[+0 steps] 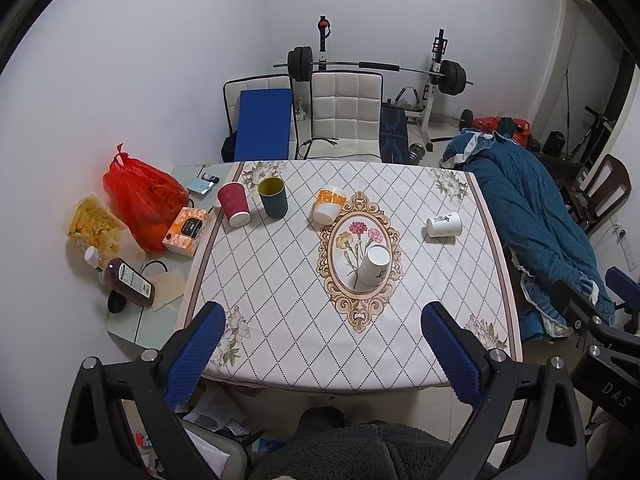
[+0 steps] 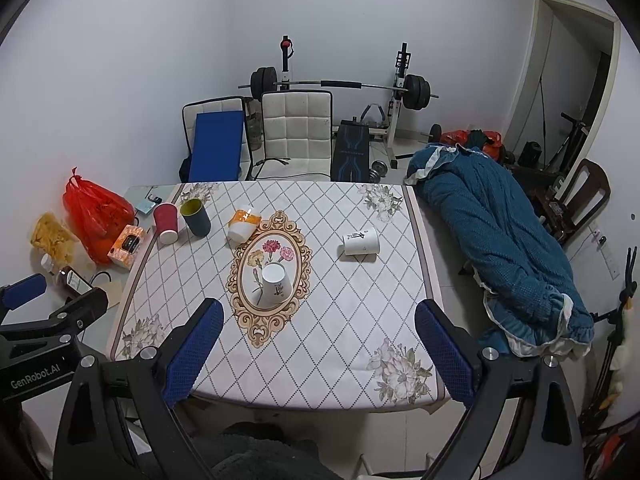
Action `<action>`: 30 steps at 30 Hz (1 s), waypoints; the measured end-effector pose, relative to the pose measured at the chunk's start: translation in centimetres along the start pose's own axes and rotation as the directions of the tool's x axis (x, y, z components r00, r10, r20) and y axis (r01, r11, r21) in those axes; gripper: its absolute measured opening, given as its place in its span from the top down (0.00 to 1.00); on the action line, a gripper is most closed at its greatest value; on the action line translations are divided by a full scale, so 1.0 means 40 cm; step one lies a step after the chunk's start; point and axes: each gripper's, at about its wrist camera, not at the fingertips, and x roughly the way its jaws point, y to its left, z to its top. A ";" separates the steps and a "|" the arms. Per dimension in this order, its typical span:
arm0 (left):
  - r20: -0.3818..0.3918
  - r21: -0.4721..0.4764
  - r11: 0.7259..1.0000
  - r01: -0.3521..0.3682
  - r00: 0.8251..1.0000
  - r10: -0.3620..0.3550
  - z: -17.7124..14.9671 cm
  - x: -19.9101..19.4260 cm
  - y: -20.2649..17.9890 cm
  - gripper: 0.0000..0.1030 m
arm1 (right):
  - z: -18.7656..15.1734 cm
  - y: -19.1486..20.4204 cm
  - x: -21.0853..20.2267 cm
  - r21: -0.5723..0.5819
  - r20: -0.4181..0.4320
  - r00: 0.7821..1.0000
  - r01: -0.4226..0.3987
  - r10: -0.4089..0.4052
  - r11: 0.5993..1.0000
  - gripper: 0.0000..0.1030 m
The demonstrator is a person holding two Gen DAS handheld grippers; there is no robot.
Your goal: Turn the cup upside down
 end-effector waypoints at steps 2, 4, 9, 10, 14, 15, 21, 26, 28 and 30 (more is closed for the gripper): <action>0.000 0.001 1.000 0.001 1.000 -0.001 -0.001 -0.001 0.000 0.02 | -0.001 -0.001 -0.003 -0.004 0.004 1.000 -0.002 0.002 1.000 0.04; 0.007 0.002 1.000 -0.001 1.000 0.001 0.000 -0.005 -0.002 0.02 | 0.000 -0.001 -0.006 -0.006 0.007 1.000 -0.006 0.006 1.000 0.04; 0.017 -0.002 1.000 -0.001 1.000 0.001 0.003 -0.013 -0.001 0.02 | -0.001 -0.002 -0.009 -0.006 0.008 1.000 -0.007 0.007 1.000 0.04; 0.018 -0.002 1.000 -0.001 1.000 0.001 0.001 -0.013 0.000 0.02 | 0.000 -0.002 -0.009 -0.008 0.010 1.000 -0.005 0.005 1.000 0.04; 0.017 -0.002 1.000 -0.001 1.000 0.001 0.001 -0.015 0.000 0.02 | 0.000 0.001 -0.014 -0.006 0.009 1.000 -0.007 0.007 1.000 0.04; 0.017 0.000 1.000 -0.002 1.000 0.002 -0.001 -0.014 0.000 0.02 | 0.001 0.003 -0.014 -0.007 0.010 1.000 -0.007 0.007 1.000 0.04; 0.018 0.000 1.000 -0.002 1.000 0.002 -0.003 -0.014 0.001 0.02 | 0.000 0.005 -0.015 -0.007 0.010 1.000 -0.007 0.007 1.000 0.04; 0.018 0.000 1.000 -0.004 1.000 0.004 -0.003 -0.014 0.002 0.02 | -0.003 0.000 -0.015 -0.005 0.008 1.000 -0.011 0.011 1.000 0.04; 0.018 -0.001 1.000 -0.006 1.000 0.006 -0.003 -0.014 0.001 0.02 | -0.004 0.008 -0.017 -0.004 0.005 1.000 -0.010 0.010 1.000 0.04; 0.017 -0.003 1.000 -0.006 1.000 0.006 -0.001 -0.015 0.002 0.02 | -0.005 0.012 -0.020 0.000 0.002 1.000 -0.013 0.013 1.000 0.04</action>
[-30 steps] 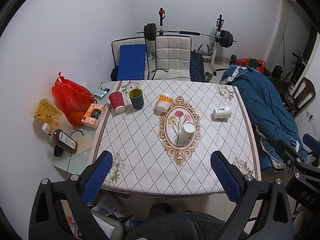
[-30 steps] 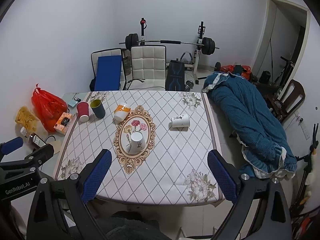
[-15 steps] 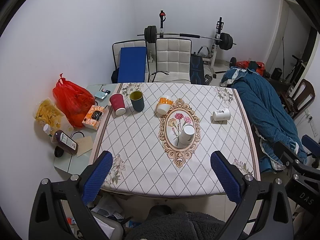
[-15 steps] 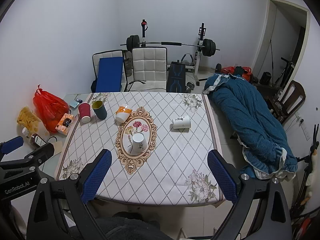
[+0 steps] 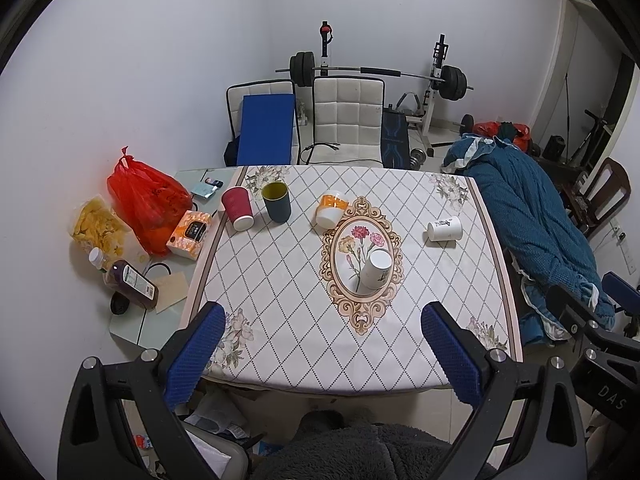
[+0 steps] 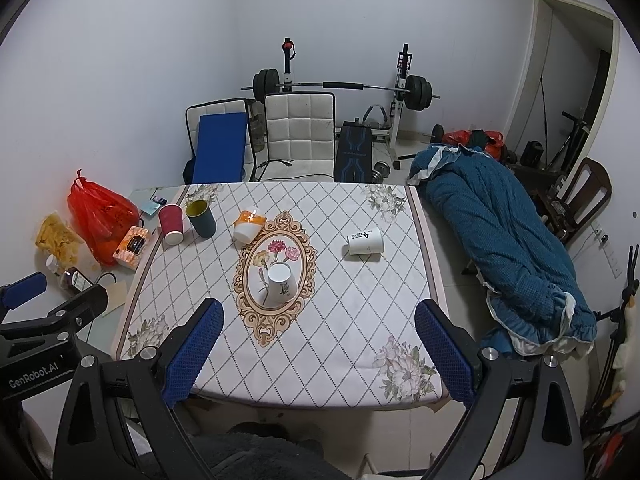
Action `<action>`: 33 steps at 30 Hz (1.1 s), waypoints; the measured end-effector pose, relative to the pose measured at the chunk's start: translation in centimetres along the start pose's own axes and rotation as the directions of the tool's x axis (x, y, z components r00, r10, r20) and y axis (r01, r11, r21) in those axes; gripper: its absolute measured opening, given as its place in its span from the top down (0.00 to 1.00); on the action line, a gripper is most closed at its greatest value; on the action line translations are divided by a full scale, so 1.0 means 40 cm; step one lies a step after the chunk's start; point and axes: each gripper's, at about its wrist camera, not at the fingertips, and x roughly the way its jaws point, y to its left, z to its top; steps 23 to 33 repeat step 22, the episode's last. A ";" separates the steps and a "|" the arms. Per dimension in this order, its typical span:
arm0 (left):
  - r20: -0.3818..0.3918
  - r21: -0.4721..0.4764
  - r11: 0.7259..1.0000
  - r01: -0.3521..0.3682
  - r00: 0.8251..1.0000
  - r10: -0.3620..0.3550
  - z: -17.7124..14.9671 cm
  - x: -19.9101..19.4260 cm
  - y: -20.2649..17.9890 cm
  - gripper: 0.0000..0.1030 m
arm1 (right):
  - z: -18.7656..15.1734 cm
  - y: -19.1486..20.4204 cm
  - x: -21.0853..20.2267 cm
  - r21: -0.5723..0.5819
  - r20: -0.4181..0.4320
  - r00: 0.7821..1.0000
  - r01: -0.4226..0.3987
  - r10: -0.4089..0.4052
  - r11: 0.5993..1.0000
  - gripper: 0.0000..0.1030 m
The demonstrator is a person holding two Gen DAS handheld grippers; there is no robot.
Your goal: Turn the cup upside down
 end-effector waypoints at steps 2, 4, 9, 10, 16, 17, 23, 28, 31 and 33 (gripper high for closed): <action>0.001 0.001 1.000 0.001 1.000 -0.001 -0.003 -0.001 0.001 0.02 | 0.000 0.004 -0.001 0.001 -0.001 1.000 0.003 -0.003 1.000 0.04; -0.002 0.001 1.000 0.000 1.000 0.000 -0.002 -0.001 0.003 0.02 | -0.002 0.004 -0.001 0.007 -0.005 1.000 -0.001 0.001 1.000 0.04; -0.004 -0.004 1.000 0.000 1.000 -0.001 -0.005 -0.003 0.007 0.02 | -0.001 0.005 0.001 0.013 -0.007 1.000 0.000 0.000 1.000 0.04; -0.003 -0.004 1.000 -0.001 1.000 0.001 -0.007 -0.002 0.006 0.02 | -0.001 0.005 0.001 0.013 -0.007 1.000 -0.001 0.001 1.000 0.04; 0.000 -0.005 1.000 0.001 1.000 -0.001 -0.012 -0.003 0.008 0.02 | -0.002 0.003 0.000 0.016 -0.009 1.000 -0.001 0.001 1.000 0.04; 0.002 -0.008 1.000 -0.002 1.000 0.002 -0.014 -0.003 0.008 0.02 | -0.002 0.003 0.000 0.014 -0.008 1.000 -0.001 0.001 1.000 0.04; 0.008 -0.017 1.000 -0.006 1.000 0.006 -0.016 -0.003 0.000 0.02 | -0.002 0.003 0.002 0.015 -0.010 1.000 -0.005 0.005 1.000 0.04; 0.008 -0.017 1.000 -0.006 1.000 0.006 -0.016 -0.003 0.000 0.02 | -0.002 0.003 0.002 0.015 -0.010 1.000 -0.005 0.005 1.000 0.04; 0.008 -0.017 1.000 -0.006 1.000 0.006 -0.016 -0.003 0.000 0.02 | -0.002 0.003 0.002 0.015 -0.010 1.000 -0.005 0.005 1.000 0.04; 0.008 -0.017 1.000 -0.006 1.000 0.006 -0.016 -0.003 0.000 0.02 | -0.002 0.003 0.002 0.015 -0.010 1.000 -0.005 0.005 1.000 0.04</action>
